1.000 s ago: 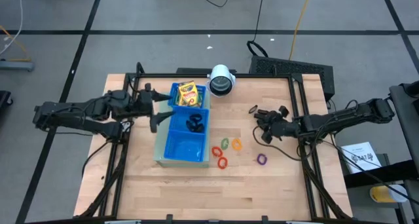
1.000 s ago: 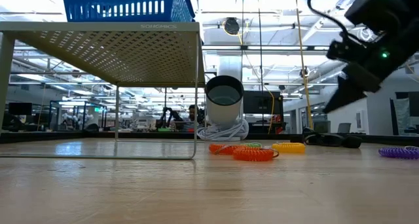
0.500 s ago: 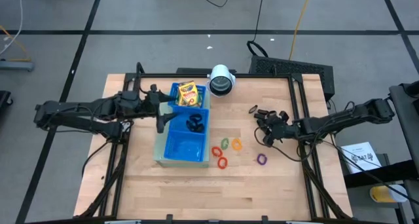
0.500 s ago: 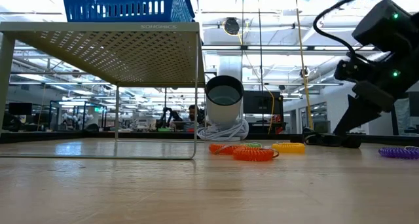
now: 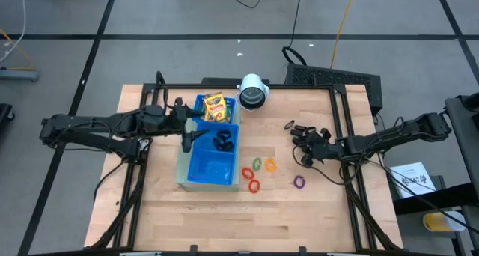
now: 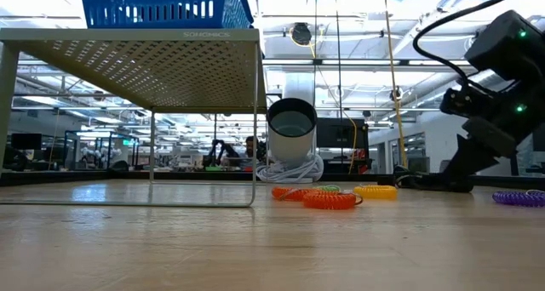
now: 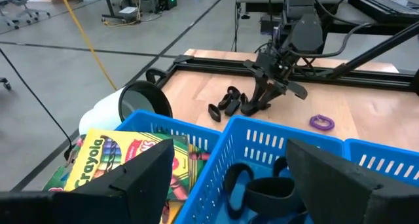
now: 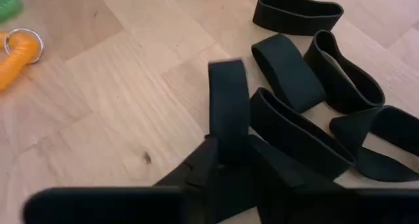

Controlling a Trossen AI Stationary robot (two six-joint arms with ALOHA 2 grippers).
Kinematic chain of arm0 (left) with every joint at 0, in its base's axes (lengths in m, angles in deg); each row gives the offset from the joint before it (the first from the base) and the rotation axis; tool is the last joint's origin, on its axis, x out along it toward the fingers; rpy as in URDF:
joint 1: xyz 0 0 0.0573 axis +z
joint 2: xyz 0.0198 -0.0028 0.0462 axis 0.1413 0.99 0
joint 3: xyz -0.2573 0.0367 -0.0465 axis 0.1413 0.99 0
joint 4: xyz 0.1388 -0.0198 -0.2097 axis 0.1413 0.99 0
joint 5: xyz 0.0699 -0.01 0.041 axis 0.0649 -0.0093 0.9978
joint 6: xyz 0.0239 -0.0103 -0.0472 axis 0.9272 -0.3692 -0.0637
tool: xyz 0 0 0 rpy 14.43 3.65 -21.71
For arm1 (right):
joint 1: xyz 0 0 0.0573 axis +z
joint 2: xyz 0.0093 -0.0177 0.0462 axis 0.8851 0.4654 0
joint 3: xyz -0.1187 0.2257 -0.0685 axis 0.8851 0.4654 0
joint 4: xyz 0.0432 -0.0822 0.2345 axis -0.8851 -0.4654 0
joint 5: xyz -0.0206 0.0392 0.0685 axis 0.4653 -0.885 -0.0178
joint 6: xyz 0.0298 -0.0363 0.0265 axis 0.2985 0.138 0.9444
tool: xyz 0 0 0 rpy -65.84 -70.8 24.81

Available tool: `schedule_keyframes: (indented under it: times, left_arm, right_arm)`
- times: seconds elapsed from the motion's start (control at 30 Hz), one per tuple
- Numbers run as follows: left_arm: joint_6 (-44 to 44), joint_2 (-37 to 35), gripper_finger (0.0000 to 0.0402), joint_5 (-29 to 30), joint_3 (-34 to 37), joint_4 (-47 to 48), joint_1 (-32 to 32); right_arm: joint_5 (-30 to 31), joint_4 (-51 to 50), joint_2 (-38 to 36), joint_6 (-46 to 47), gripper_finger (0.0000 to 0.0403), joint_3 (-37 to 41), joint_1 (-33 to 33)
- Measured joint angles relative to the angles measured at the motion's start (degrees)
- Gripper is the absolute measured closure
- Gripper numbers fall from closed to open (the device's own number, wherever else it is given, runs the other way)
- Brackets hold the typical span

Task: Pick & Place Office Desk Supplies
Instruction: Put the black rubber band into the middle blue bin on the shelf

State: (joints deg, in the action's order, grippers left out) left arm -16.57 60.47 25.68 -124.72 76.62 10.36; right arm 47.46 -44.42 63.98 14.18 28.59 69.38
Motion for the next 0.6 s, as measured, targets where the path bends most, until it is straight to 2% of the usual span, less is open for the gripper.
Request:
schedule_keyframes:
  times: [0.17,0.4,0.6]
  left_arm:
    - [0.0,0.0,0.0105,0.0,0.0,-0.2,0.0]
    - [-1.0,0.0,0.0105,0.0,0.0,-0.2,0.0]
    - [-6.0,0.0,0.0105,0.0,0.0,-0.5,0.0]
  right_arm:
    - [0.0,1.9,0.0,-3.2,0.0397,0.0,0.0]
    - [0.1,7.6,0.0,-7.4,0.0401,0.0,0.0]
    - [-0.1,20.0,0.0,-15.1,0.0402,0.0,0.0]
